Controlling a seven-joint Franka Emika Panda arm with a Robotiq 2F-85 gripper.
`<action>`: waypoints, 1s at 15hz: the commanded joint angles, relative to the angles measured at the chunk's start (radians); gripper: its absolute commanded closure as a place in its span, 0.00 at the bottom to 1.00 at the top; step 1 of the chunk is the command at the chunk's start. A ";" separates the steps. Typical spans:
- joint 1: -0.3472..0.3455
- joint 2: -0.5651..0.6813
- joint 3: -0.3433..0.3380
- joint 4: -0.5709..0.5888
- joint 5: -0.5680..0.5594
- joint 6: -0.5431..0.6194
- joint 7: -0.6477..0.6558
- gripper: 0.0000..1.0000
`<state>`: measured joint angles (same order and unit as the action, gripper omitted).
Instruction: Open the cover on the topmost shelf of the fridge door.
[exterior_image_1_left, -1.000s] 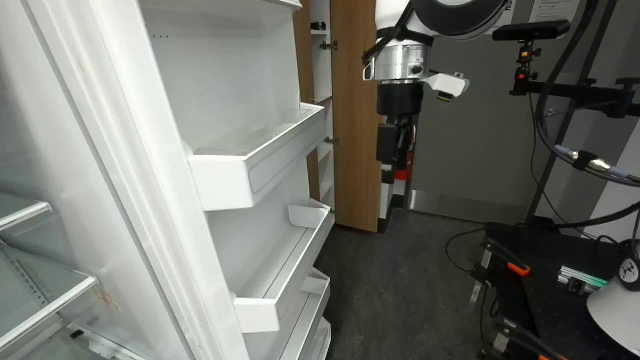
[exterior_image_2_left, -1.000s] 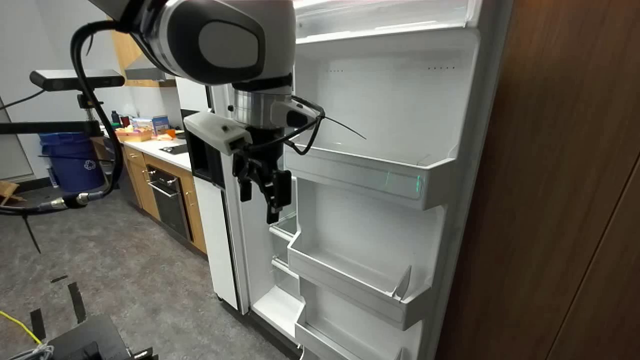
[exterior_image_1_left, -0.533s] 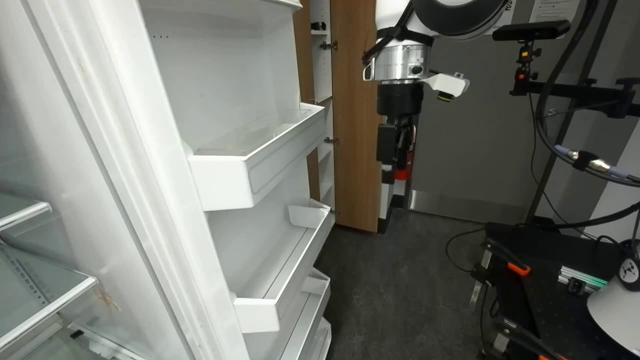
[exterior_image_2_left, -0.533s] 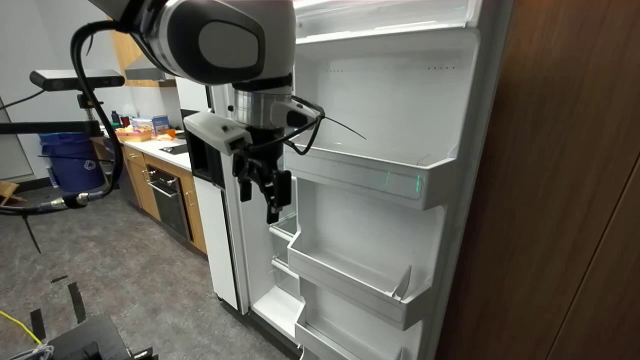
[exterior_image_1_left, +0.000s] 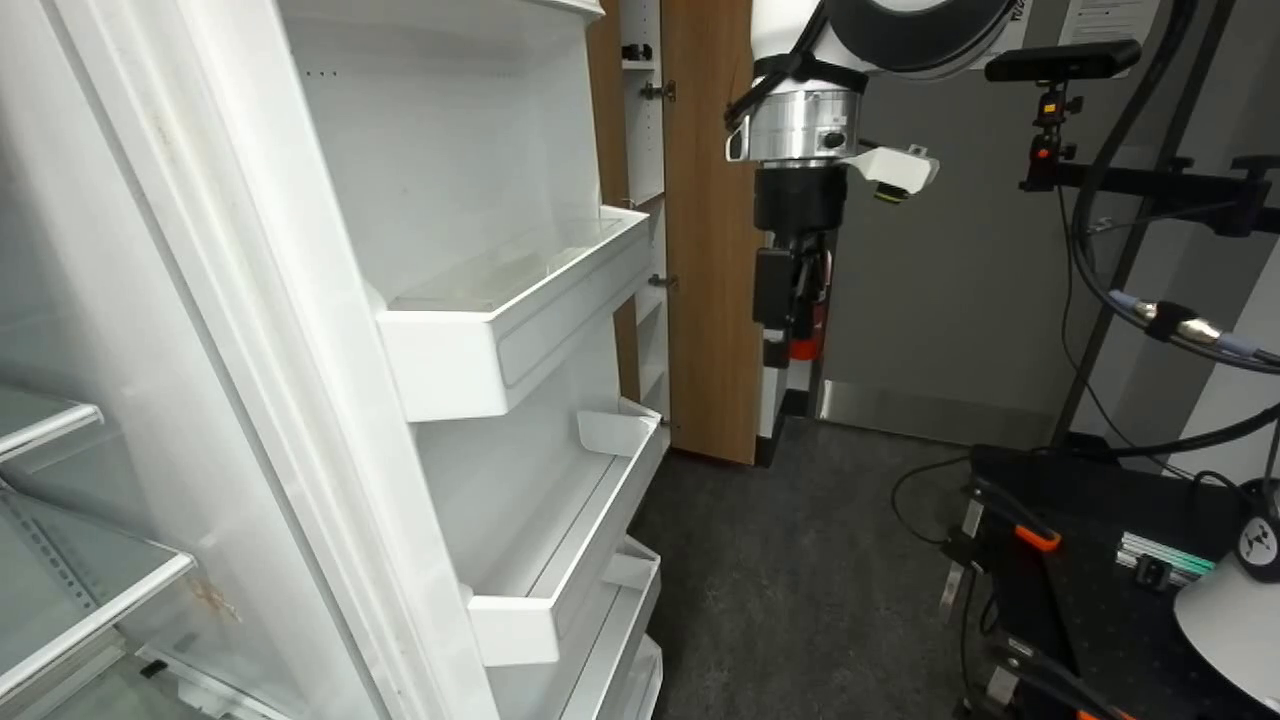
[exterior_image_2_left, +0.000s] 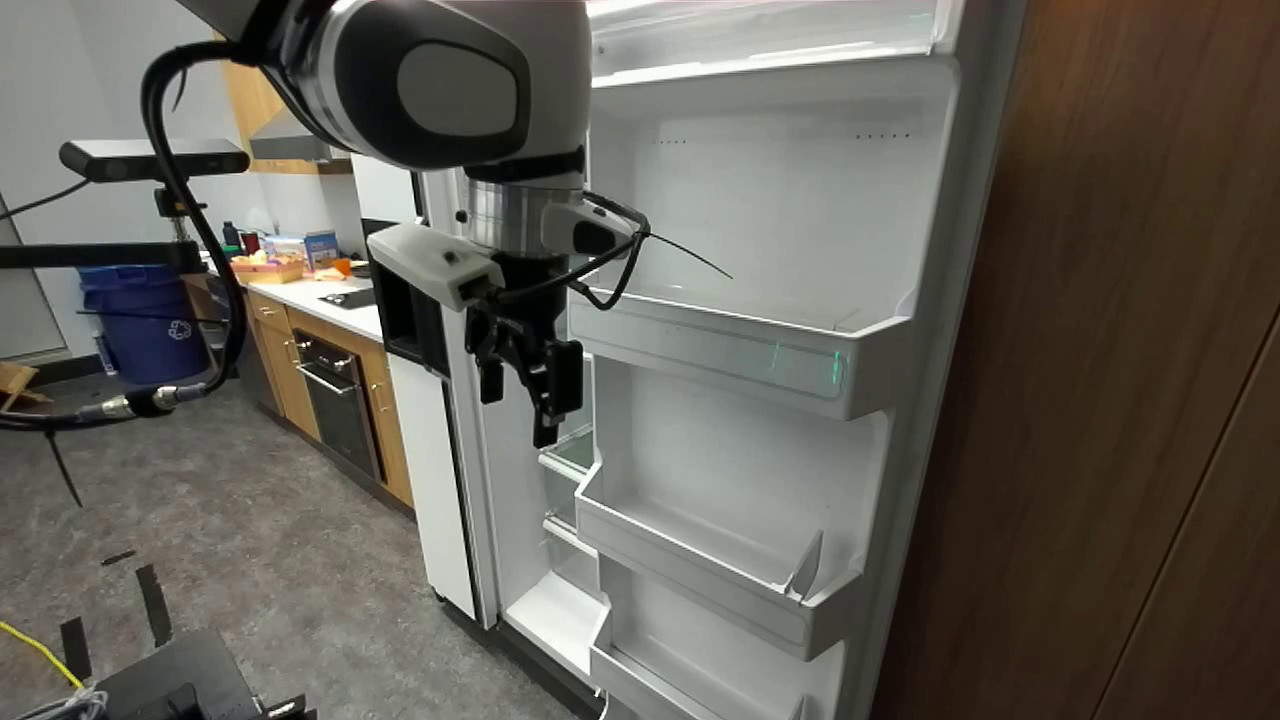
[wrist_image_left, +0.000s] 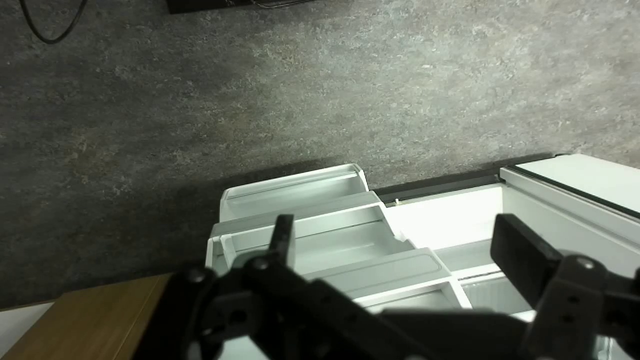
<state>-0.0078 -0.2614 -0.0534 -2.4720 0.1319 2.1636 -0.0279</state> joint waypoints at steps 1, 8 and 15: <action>-0.004 0.000 0.004 0.001 0.001 -0.002 -0.001 0.00; -0.004 -0.002 0.004 0.002 0.005 0.009 0.001 0.00; -0.019 -0.016 -0.001 0.038 -0.007 0.055 0.011 0.00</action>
<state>-0.0178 -0.2659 -0.0543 -2.4591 0.1315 2.2058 -0.0261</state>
